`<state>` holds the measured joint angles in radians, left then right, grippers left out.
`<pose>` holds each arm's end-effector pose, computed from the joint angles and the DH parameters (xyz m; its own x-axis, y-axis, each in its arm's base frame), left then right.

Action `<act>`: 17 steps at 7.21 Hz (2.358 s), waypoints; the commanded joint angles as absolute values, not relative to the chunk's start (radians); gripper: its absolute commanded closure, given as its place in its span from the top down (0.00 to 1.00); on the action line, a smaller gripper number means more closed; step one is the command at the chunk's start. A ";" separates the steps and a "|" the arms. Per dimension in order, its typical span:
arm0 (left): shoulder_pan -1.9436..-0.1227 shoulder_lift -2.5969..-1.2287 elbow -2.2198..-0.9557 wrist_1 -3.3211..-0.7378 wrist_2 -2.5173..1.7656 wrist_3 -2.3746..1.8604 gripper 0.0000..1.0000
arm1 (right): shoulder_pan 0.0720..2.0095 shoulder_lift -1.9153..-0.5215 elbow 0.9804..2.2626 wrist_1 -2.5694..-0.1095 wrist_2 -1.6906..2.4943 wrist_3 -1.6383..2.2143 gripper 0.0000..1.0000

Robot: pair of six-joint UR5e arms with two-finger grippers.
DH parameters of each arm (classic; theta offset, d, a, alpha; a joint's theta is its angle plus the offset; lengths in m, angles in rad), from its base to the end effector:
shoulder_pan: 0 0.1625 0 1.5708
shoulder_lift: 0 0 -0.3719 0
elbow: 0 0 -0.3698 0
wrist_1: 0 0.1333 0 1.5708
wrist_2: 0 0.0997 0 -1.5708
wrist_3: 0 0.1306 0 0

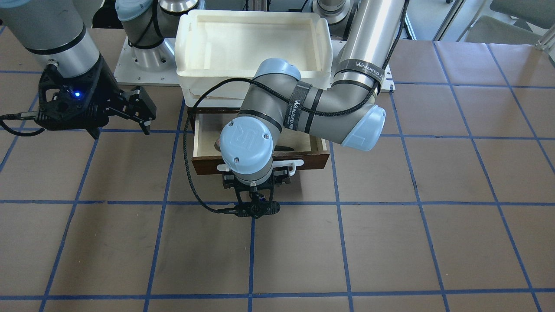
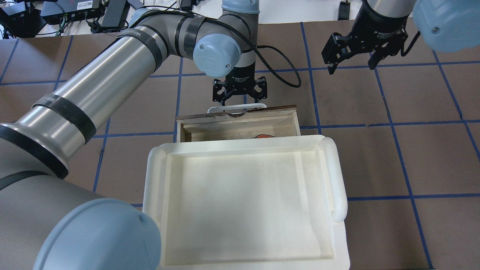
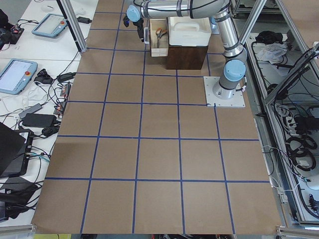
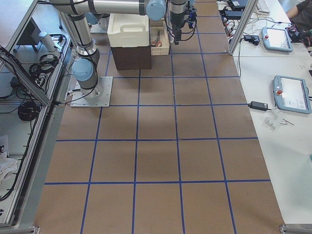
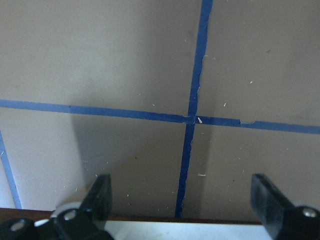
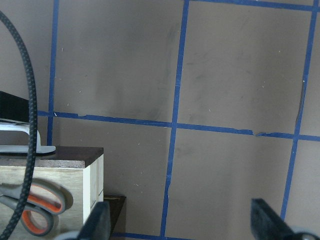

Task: Put scissors in drawer and close it
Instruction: 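Push the drawer front with the left gripper away from the robot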

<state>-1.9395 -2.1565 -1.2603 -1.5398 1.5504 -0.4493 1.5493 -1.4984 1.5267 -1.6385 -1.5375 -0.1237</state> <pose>-0.3527 -0.5355 0.2211 -0.9935 -0.0727 -0.0872 -0.0908 0.9698 0.2264 0.1268 -0.5042 0.3965 -0.9943 -0.1032 -0.0281 -0.1020 0.9938 -0.0432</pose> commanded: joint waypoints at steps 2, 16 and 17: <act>-1.939 -2.114 -1.301 -1.563 1.509 -0.471 1.00 | 1.549 -1.509 1.549 -1.647 -1.537 -0.124 1.00; -2.000 -1.996 -1.447 -1.632 1.593 -0.457 1.00 | 1.548 -1.509 1.551 -1.652 -1.536 -0.130 0.99; -1.994 -1.993 -1.439 -1.588 1.600 -0.456 1.00 | 1.549 -1.509 1.551 -1.652 -1.536 -0.130 0.99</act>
<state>-2.0013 -1.9963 -1.4469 -1.6236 1.5759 -0.4568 1.5480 -1.5094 1.5509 -1.6521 -1.5357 -0.1306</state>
